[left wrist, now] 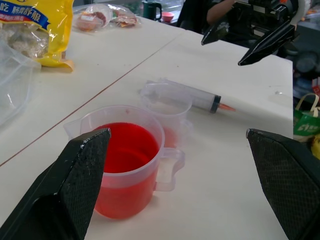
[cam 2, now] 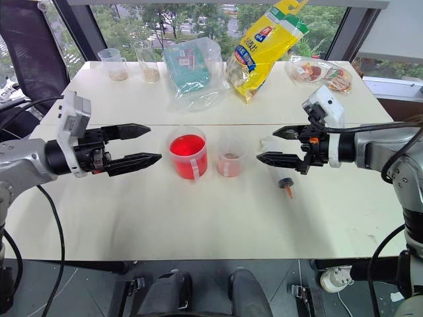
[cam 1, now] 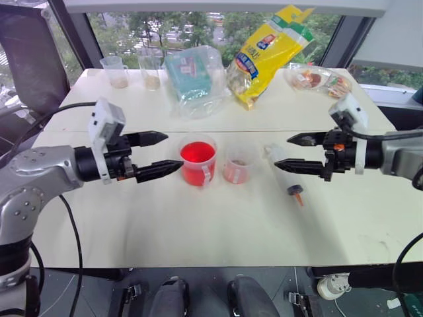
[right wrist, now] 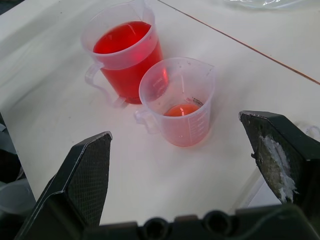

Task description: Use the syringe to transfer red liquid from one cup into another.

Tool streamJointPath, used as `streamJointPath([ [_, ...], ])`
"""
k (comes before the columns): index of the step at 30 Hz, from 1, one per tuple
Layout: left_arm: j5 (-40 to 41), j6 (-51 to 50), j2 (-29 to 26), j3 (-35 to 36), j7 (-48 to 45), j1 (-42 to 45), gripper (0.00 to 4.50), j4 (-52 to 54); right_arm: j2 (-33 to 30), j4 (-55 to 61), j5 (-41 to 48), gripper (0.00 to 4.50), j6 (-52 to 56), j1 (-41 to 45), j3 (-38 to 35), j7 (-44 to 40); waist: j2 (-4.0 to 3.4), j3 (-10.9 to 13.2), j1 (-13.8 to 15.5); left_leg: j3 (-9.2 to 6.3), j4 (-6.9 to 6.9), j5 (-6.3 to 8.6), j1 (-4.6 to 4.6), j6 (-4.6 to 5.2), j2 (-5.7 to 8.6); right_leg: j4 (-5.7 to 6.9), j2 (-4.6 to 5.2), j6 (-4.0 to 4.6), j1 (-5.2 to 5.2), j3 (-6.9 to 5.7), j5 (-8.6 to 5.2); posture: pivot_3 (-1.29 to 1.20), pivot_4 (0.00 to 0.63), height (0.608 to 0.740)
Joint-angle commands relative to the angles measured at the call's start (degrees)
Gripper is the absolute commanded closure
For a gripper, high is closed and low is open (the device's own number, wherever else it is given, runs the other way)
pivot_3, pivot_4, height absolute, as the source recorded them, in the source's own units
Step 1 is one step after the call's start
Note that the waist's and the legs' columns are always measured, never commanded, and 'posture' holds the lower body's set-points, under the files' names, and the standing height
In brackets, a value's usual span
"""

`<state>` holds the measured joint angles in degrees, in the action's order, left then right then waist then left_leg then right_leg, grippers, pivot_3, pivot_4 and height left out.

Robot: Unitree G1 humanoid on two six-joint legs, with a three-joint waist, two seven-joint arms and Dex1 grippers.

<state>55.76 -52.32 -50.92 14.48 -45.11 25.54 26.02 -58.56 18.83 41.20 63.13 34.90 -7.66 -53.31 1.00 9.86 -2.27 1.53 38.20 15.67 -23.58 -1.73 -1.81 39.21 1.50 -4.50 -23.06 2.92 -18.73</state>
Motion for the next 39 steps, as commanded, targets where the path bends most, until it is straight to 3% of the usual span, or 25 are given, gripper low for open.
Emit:
streamJointPath([
  [1, 1.3, 0.4, -0.5, 1.8, 0.1, 1.3, 0.00, 0.8, -1.5, 0.6, 0.0, 0.04, -1.3, 0.7, -1.4, -0.4, 0.00, 0.0, 0.0, 0.00, 0.00, 0.00, 0.00, 0.00, 0.00, 0.00, 0.00, 0.00, 0.00, 0.00, 0.00, 0.00, 0.150, 0.740],
  [14, 1.3, 1.7, 0.7, 0.3, 0.7, 1.5, 0.00, 1.5, -3.1, -3.1, -3.7, 0.04, -2.5, 1.4, 1.7, -0.1, 0.00, 0.0, 0.0, 0.01, 0.00, 0.00, 0.00, 0.00, 0.00, 0.00, 0.00, 0.00, 0.00, 0.01, 0.00, 0.00, 0.150, 0.740],
  [22, 1.2, 1.6, 1.6, -0.3, 1.4, 2.3, 0.00, 1.9, -2.7, -10.7, -9.5, 0.04, 1.0, 7.6, 9.5, 1.8, 0.00, 0.0, -0.1, 0.03, 0.01, 0.00, 0.02, 0.00, 0.00, 0.00, 0.00, 0.00, 0.00, 0.03, 0.00, 0.00, 0.150, 0.740],
  [32, -1.8, 3.8, 3.6, -4.1, 0.3, 4.5, 0.00, -0.1, 9.0, -36.5, -20.2, 0.04, 11.4, 25.6, 21.0, 9.3, 0.00, 0.0, -0.2, 0.06, 0.00, 0.00, 0.03, -0.01, 0.00, 0.04, -0.01, 0.01, -0.04, 0.06, 0.00, 0.00, 0.150, 0.740],
  [39, -3.5, 5.3, 5.2, -4.4, 0.5, 3.7, 0.00, 0.3, 14.0, -47.1, -26.2, 0.04, 9.5, 29.8, 28.1, 8.1, 0.00, 0.0, -0.1, 0.08, -0.02, 0.00, -0.04, 0.00, 0.01, -0.01, 0.01, 0.01, -0.11, 0.06, 0.00, 0.00, 0.150, 0.740],
])
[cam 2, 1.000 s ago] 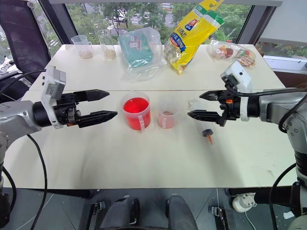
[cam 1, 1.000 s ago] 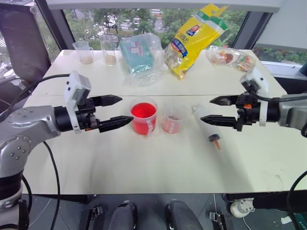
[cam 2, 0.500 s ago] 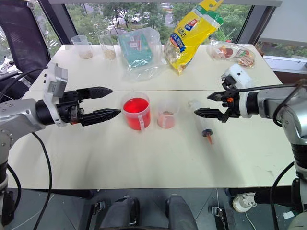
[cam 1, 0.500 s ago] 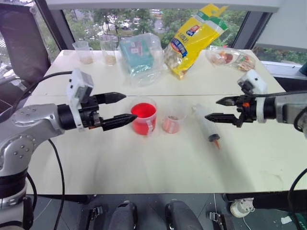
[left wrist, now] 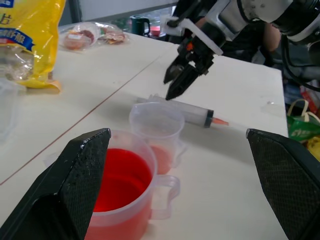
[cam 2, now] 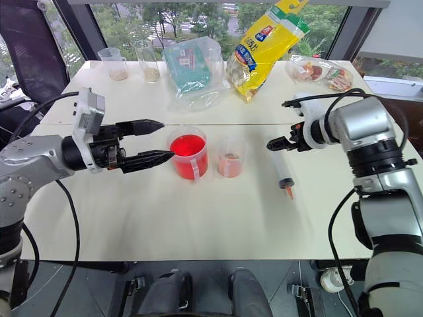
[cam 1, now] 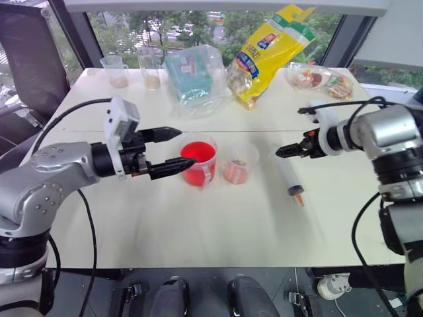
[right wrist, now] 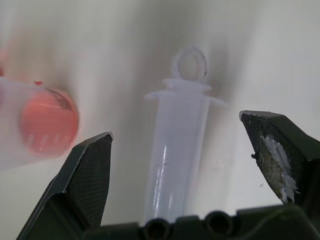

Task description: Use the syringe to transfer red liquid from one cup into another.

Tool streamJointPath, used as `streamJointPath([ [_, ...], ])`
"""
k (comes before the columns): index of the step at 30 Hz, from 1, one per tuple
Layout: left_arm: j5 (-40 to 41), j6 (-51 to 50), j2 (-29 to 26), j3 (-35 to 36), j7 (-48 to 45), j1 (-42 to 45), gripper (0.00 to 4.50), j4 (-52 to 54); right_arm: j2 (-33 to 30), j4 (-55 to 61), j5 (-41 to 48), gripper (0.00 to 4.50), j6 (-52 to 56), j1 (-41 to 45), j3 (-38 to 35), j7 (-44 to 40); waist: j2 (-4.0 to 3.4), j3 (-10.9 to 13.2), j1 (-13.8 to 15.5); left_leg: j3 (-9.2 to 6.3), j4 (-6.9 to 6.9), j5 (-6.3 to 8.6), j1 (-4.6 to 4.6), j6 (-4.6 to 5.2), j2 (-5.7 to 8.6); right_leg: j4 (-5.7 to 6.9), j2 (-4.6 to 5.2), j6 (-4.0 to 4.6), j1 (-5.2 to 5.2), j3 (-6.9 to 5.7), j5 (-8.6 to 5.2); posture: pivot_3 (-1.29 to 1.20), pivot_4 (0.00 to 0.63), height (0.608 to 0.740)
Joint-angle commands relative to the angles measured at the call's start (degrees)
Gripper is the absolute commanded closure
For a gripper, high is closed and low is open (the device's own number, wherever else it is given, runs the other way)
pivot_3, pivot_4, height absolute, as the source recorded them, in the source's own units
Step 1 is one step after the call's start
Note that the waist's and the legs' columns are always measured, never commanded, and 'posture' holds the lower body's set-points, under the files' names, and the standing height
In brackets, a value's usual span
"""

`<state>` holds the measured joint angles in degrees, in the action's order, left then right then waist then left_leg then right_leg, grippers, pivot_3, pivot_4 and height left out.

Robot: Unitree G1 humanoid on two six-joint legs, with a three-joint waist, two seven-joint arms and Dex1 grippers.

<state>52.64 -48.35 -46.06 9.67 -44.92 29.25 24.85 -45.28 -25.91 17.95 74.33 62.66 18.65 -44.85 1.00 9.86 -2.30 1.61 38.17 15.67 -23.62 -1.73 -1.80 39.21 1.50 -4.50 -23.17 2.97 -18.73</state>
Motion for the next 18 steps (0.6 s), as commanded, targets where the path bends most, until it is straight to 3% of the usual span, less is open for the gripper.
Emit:
streamJointPath([
  [1, -0.6, 1.5, 0.5, 0.5, 0.5, -0.3, 0.00, 1.7, 1.4, -3.6, -3.8, 0.04, -2.3, 2.2, 2.4, -0.3, 0.00, 0.0, -0.1, 0.01, 0.00, 0.00, 0.00, 0.00, 0.00, 0.00, 0.01, 0.00, 0.00, 0.00, 0.00, 0.00, 0.150, 0.740],
  [13, -1.5, 1.8, 0.9, 2.5, 3.0, -3.7, 0.00, 4.3, 8.7, -14.6, -10.5, 0.04, -7.2, 3.3, 4.5, -2.5, 0.00, 0.0, -0.2, 0.01, 0.01, 0.00, 0.01, 0.00, -0.01, 0.06, 0.00, 0.00, -0.02, 0.00, 0.00, 0.00, 0.150, 0.740],
  [16, -1.1, 1.8, 0.6, 3.2, 3.2, -4.6, 0.00, 5.0, 9.7, -14.7, -11.4, 0.95, -6.9, 3.1, 4.8, -3.3, 0.01, 0.0, -0.2, 0.00, 0.03, 0.00, 0.04, 0.00, 0.00, 0.06, 0.01, 0.00, 0.04, 0.00, 0.01, 0.00, 0.150, 0.740],
  [18, -1.2, 1.8, 0.3, 3.6, 3.3, -5.4, 0.00, 5.5, 10.2, -14.1, -11.8, 1.92, -6.2, 2.8, 4.8, -3.6, 0.01, 0.0, -0.3, 0.00, 0.02, 0.00, 0.06, 0.00, -0.01, 0.07, 0.00, 0.00, 0.04, 0.00, 0.01, 0.00, 0.150, 0.740],
])
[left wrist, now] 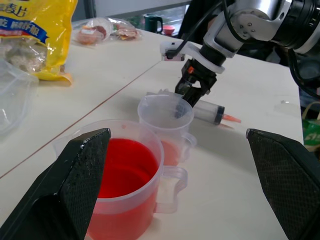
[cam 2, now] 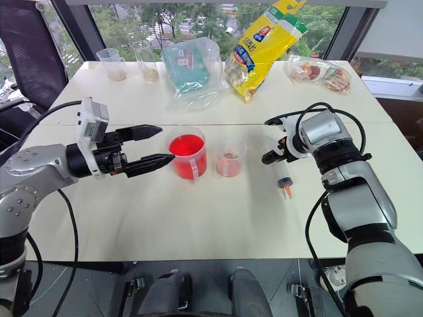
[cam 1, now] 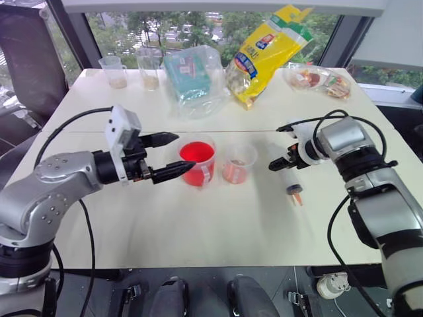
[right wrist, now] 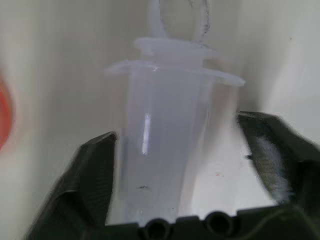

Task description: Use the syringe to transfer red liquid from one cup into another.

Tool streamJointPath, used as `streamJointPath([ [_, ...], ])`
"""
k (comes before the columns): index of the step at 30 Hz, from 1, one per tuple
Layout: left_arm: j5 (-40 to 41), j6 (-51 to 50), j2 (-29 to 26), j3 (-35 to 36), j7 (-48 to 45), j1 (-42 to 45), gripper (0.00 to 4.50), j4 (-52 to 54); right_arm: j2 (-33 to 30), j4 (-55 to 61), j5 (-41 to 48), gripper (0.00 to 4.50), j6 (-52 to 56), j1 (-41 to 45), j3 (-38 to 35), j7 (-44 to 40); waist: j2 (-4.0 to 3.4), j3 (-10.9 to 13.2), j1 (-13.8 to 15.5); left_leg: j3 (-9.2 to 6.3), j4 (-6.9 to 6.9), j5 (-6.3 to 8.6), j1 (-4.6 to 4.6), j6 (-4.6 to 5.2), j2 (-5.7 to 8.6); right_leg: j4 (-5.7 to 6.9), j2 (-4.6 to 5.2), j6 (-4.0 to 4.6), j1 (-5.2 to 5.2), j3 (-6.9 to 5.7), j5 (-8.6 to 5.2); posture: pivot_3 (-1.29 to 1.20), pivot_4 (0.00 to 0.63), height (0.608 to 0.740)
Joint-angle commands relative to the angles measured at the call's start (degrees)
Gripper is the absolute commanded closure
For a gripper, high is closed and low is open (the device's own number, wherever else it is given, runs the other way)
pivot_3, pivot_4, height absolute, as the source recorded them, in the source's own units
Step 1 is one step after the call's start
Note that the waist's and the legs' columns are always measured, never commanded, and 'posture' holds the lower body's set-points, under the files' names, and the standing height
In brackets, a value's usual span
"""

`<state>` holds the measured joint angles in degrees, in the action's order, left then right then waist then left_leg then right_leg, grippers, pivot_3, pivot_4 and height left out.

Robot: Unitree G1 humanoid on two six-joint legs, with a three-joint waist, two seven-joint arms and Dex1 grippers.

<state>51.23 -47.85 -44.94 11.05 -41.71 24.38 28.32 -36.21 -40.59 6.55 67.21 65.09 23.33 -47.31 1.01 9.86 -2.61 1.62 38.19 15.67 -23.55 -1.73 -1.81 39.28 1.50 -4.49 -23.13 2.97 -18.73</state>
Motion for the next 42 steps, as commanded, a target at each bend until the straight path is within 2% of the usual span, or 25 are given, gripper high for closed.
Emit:
streamJointPath([
  [1, 0.3, 1.2, -0.9, 2.4, 0.2, -0.6, 0.00, 2.2, 1.3, 1.0, -0.5, 2.46, 1.3, 0.2, 0.0, -1.2, 0.00, 0.0, 0.0, 0.00, -0.01, 0.00, 0.01, 0.00, 0.00, 0.02, 0.00, 0.00, 0.00, 0.00, 0.00, 0.00, 0.150, 0.740],
  [2, 0.2, 1.1, -0.9, 2.2, 0.4, -0.3, 0.00, 2.2, 1.4, 1.3, -0.7, 2.93, 1.5, 0.0, -0.1, -1.4, 0.00, 0.0, 0.0, 0.00, -0.02, 0.00, 0.02, 0.00, -0.02, 0.02, -0.02, 0.00, 0.00, 0.00, 0.00, 0.00, 0.150, 0.740],
  [3, 0.2, 1.1, -1.0, 2.3, 0.4, -0.1, 0.00, 2.1, 1.5, 1.9, -0.7, 3.11, 2.2, 0.0, -0.3, -1.5, 0.00, 0.0, 0.0, -0.01, -0.02, 0.00, 0.03, 0.00, -0.02, 0.02, -0.03, 0.00, 0.00, 0.00, 0.00, 0.00, 0.150, 0.740],
  [9, -1.0, 1.9, -1.8, 1.9, -0.9, 2.1, 0.00, -0.2, 0.8, 6.5, -0.3, 3.11, 6.9, 0.7, -4.8, 1.5, 0.00, 0.0, 0.1, -0.01, -0.02, 0.00, 0.02, 0.00, -0.01, 0.03, -0.02, 0.00, -0.01, 0.00, 0.00, 0.00, 0.150, 0.740],
  [12, -1.9, 2.6, -2.2, 1.7, -2.4, 3.9, 0.00, -2.9, -1.0, 13.5, 0.0, 3.11, 7.8, 0.4, -8.4, 3.7, -0.01, 0.0, 0.2, 0.00, -0.02, 0.00, -0.02, 0.00, 0.01, 0.03, 0.02, 0.00, -0.04, 0.00, 0.00, 0.00, 0.150, 0.740],
  [14, -3.0, 3.3, -1.9, 0.5, -3.3, 6.5, 0.00, -5.6, -1.4, 21.5, 1.8, 3.11, 3.7, -0.6, -15.0, 5.1, -0.01, 0.0, 0.4, -0.01, -0.02, 0.00, -0.07, 0.00, 0.01, 0.02, 0.01, 0.00, -0.08, -0.01, 0.00, 0.00, 0.150, 0.740],
  [17, -4.1, 3.9, -1.5, -0.2, -4.5, 8.9, 0.00, -8.7, 0.6, 31.6, 4.9, 3.11, -3.5, -2.5, -23.4, 7.5, -0.01, 0.0, 0.3, -0.02, -0.02, 0.00, -0.14, 0.00, 0.01, 0.00, 0.00, 0.00, -0.14, -0.04, 0.00, 0.00, 0.150, 0.740],
  [20, -4.8, 4.1, -2.0, -0.3, -6.4, 11.1, 0.00, -11.8, 7.7, 42.7, 12.0, 3.11, -12.5, -4.2, -31.9, 8.6, -0.01, 0.0, -0.1, 0.00, -0.08, 0.00, -0.13, 0.00, -0.01, 0.00, -0.05, -0.01, -0.17, -0.03, 0.00, 0.00, 0.150, 0.740],
  [23, -4.6, 3.7, -2.2, 0.1, -7.4, 13.3, 0.00, -14.0, 14.3, 49.4, 18.2, 3.11, -17.9, -6.0, -35.6, 8.7, -0.01, 0.0, 0.0, -0.03, -0.12, -0.01, -0.13, -0.02, -0.06, 0.04, -0.09, 0.00, -0.21, -0.03, 0.00, 0.00, 0.150, 0.740],
  [29, -4.4, 2.6, -3.8, 0.6, -9.0, 15.5, 0.00, -15.7, 25.2, 50.8, 23.3, 3.11, -29.5, -10.8, -33.3, 8.6, 0.00, 0.0, 0.2, -0.03, -0.03, -0.02, -0.13, -0.03, 0.02, 0.02, 0.05, -0.01, -0.11, -0.06, 0.00, 0.00, 0.150, 0.740],
  [32, -3.5, 1.3, -5.6, 1.4, -10.0, 16.0, 0.00, -15.5, 29.2, 48.4, 21.2, 3.11, -37.2, -14.7, -28.8, 7.5, 0.00, 0.0, 0.1, -0.04, -0.03, -0.02, -0.13, -0.03, 0.01, 0.03, 0.02, -0.01, -0.12, -0.06, 0.00, 0.00, 0.150, 0.740],
  [38, -2.0, -0.9, -7.6, 2.4, -10.8, 16.6, 0.00, -14.4, 33.7, 40.0, 15.3, 3.11, -51.2, -21.5, -21.3, 6.4, -0.01, 0.0, 0.0, -0.04, -0.05, -0.03, -0.12, -0.05, -0.01, 0.06, -0.01, -0.01, -0.15, -0.06, 0.00, 0.00, 0.150, 0.740],
  [42, -1.3, -1.7, -7.2, 1.9, -11.0, 17.6, 0.00, -14.0, 34.5, 35.0, 12.4, 3.11, -57.5, -23.4, -19.1, 6.5, 0.00, 0.0, 0.1, -0.04, -0.04, -0.04, -0.12, -0.07, 0.00, 0.06, 0.00, -0.01, -0.15, -0.05, 0.00, 0.00, 0.150, 0.740],
])
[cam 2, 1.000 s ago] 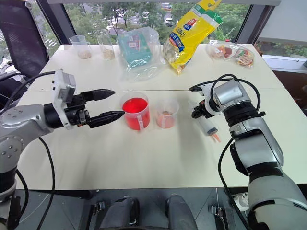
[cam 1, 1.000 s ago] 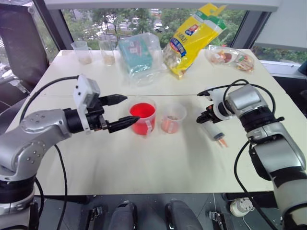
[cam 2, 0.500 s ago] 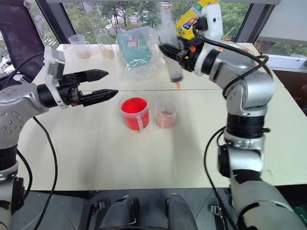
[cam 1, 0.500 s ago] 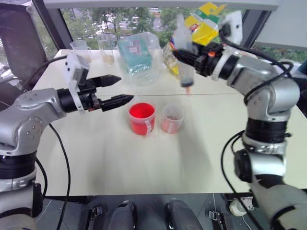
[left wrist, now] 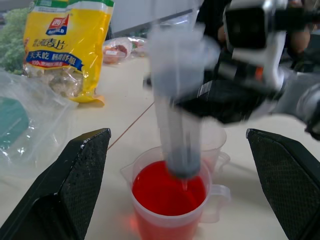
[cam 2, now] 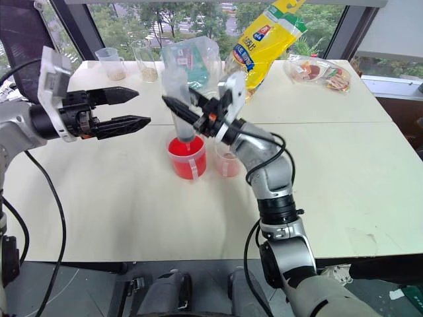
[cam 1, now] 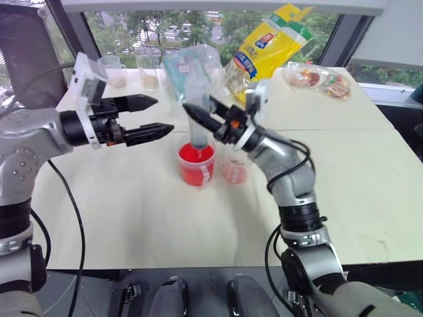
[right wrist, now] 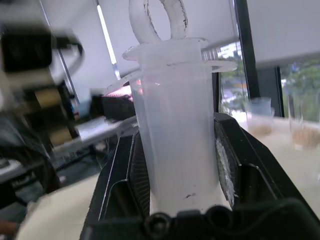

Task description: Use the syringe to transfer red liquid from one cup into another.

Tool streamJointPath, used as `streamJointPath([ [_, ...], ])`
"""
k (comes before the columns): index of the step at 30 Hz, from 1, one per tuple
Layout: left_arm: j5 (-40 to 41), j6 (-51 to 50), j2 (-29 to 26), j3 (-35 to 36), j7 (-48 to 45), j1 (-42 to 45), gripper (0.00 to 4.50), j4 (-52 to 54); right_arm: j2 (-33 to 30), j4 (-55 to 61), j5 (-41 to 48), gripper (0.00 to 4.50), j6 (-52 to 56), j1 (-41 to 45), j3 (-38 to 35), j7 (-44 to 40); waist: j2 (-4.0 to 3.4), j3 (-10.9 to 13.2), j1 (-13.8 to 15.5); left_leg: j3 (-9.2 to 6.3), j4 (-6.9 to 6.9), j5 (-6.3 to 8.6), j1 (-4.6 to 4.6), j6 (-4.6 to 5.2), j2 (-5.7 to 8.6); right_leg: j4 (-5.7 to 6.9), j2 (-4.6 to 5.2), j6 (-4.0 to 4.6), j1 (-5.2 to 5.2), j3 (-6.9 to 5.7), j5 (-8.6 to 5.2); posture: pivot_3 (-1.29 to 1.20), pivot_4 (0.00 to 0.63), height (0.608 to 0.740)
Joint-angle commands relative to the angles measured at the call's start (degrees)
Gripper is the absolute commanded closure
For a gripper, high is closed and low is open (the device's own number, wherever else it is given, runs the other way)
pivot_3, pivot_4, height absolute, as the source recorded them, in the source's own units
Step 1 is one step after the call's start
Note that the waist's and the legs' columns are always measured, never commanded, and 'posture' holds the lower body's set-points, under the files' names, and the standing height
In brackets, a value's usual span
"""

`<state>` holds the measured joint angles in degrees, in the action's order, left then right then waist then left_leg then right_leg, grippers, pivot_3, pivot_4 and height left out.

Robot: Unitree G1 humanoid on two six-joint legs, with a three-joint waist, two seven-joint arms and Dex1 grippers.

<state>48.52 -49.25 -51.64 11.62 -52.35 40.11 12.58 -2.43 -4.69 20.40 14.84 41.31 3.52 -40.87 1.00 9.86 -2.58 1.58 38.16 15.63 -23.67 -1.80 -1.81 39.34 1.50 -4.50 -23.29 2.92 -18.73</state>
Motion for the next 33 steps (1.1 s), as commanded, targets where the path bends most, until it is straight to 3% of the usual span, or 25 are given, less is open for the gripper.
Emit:
streamJointPath([
  [1, 1.0, 0.0, -0.3, 0.6, -0.6, 2.2, 0.00, 1.7, 0.8, -2.0, -2.2, 3.11, -6.3, -0.1, 1.2, 0.2, 0.00, 0.0, 0.0, 0.00, 0.00, 0.00, 0.00, 0.00, 0.00, 0.00, 0.00, 0.00, 0.00, 0.00, 0.00, 0.00, 0.150, 0.740],
  [19, -5.9, 4.6, 7.4, -8.5, -4.8, 8.8, 0.00, -4.9, 0.2, -4.4, -4.9, 3.11, -9.5, -1.0, 3.8, 0.8, 0.00, 0.0, 0.0, 0.00, 0.01, -0.04, 0.06, -0.07, -0.01, 0.11, -0.03, 0.00, 0.01, 0.01, 0.00, 0.00, 0.150, 0.740],
  [27, -9.9, 7.7, 14.7, -10.8, -3.5, 11.6, 0.00, -10.2, -0.3, -4.0, -5.5, 3.11, -9.6, -1.5, 4.6, 0.2, 0.00, 0.0, 0.1, 0.00, 0.03, -0.04, 0.06, -0.07, 0.00, 0.12, -0.03, 0.00, 0.02, 0.01, 0.00, 0.00, 0.150, 0.740],
  [30, -11.3, 8.4, 15.9, -10.8, -3.8, 11.9, 0.78, -11.5, -0.4, -3.7, -5.8, 3.11, -9.3, -1.7, 4.8, 0.2, 0.00, 0.0, -0.1, 0.00, 0.03, -0.04, 0.06, -0.08, -0.01, 0.12, -0.03, 0.00, 0.02, 0.01, 0.00, 0.00, 0.150, 0.740],
  [33, -11.7, 8.5, 16.8, -10.3, -3.8, 12.2, 2.29, -12.2, -0.5, -3.5, -6.0, 3.11, -9.2, -1.9, 5.0, 0.1, 0.00, 0.0, -0.1, 0.00, 0.01, -0.06, 0.10, -0.09, -0.03, 0.14, -0.06, 0.00, 0.01, 0.02, 0.00, 0.00, 0.150, 0.740],
])
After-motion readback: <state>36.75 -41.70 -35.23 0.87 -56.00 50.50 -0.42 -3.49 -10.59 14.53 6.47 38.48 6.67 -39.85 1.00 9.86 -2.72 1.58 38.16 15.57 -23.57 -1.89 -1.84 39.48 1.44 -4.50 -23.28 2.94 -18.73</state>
